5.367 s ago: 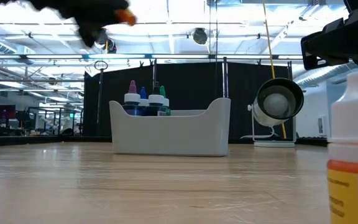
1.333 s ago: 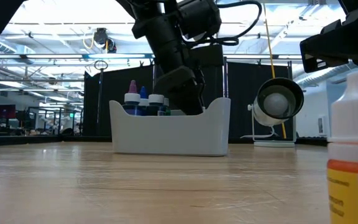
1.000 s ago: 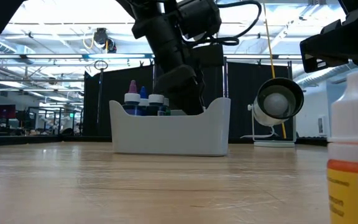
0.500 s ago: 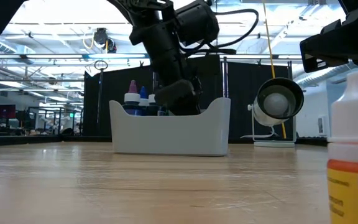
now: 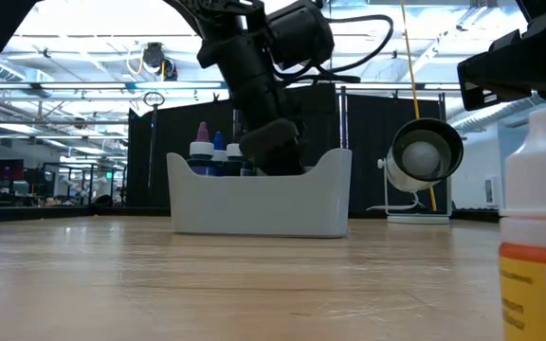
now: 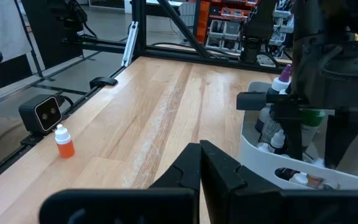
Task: Pick & Place food coloring
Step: Put the orange food coloring bottle into the gray bin
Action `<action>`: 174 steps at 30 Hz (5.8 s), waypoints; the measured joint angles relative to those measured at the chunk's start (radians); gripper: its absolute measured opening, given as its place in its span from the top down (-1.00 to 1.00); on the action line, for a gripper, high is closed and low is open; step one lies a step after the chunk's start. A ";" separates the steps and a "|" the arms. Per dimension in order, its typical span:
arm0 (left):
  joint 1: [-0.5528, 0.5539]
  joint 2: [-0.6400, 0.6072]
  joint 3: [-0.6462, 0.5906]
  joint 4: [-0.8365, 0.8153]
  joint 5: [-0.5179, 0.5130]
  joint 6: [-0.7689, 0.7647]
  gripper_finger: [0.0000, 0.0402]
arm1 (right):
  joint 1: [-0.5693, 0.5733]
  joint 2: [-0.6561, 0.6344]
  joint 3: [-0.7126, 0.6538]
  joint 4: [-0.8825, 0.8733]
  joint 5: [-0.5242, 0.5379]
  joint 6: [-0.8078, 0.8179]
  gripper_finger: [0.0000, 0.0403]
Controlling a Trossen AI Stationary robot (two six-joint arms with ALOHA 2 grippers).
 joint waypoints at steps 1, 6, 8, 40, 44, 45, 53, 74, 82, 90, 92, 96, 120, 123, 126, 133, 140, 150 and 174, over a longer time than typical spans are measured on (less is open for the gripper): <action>0.000 0.000 0.000 -0.005 0.000 0.000 0.24 | 0.000 0.000 0.000 0.000 0.000 0.000 1.00; 0.000 0.000 0.021 -0.025 -0.001 0.011 0.15 | 0.000 0.000 0.000 0.000 0.000 0.000 1.00; -0.007 -0.008 0.061 -0.069 -0.001 0.014 0.15 | 0.000 0.000 0.000 0.000 0.000 0.000 1.00; -0.508 -1.069 -1.009 0.812 -0.368 -0.368 0.98 | 0.000 0.000 0.000 -0.010 -0.026 0.005 1.00; -0.531 -0.996 -1.202 1.132 -0.405 -0.374 0.98 | 0.000 0.000 0.000 -0.022 -0.026 -0.030 1.00; -0.535 -0.975 -1.229 1.179 -0.425 -0.386 0.99 | 0.000 0.000 0.000 -0.023 -0.026 -0.047 1.00; -0.575 -0.929 -1.281 1.248 -0.574 -0.319 0.99 | -0.001 0.000 0.000 0.004 -0.186 -0.185 1.00; -0.552 -0.932 -1.281 1.245 -0.591 -0.228 0.78 | 0.028 0.036 0.282 -0.181 -0.071 -0.238 1.00; -0.552 -0.932 -1.281 1.247 -0.592 -0.103 0.77 | 0.120 0.280 0.764 -0.648 0.003 -0.132 1.00; -0.552 -0.932 -1.281 1.281 -0.592 -0.045 0.77 | 0.172 0.565 0.918 -0.664 0.002 -0.086 0.80; -0.552 -0.932 -1.281 1.292 -0.593 -0.044 0.77 | 0.168 0.616 0.924 -0.612 0.002 -0.085 0.66; -0.552 -0.932 -1.280 1.298 -0.594 -0.022 0.77 | 0.151 0.694 0.928 -0.472 -0.035 -0.070 0.38; -0.552 -0.932 -1.280 1.300 -0.594 0.003 0.77 | 0.116 0.800 0.795 -0.289 -0.156 0.113 0.12; -0.552 -0.932 -1.280 1.300 -0.594 0.003 0.77 | 0.115 0.800 0.786 -0.294 -0.153 0.124 0.12; -0.552 -0.932 -1.280 1.300 -0.594 0.004 0.77 | 0.115 0.800 0.786 -0.284 -0.152 0.124 0.12; -0.552 -0.932 -1.280 1.300 -0.594 0.001 0.77 | 0.120 0.800 0.786 -0.277 -0.092 0.122 0.13; -0.552 -0.932 -1.280 1.300 -0.594 0.001 0.77 | 0.129 0.800 0.787 -0.254 -0.096 0.132 0.13; -0.552 -0.932 -1.280 1.299 -0.593 -0.005 0.77 | 0.131 0.911 0.877 -0.268 -0.098 0.124 0.13; -0.551 -0.932 -1.280 1.299 -0.594 -0.022 0.77 | 0.129 0.909 0.878 -0.352 -0.097 0.183 0.33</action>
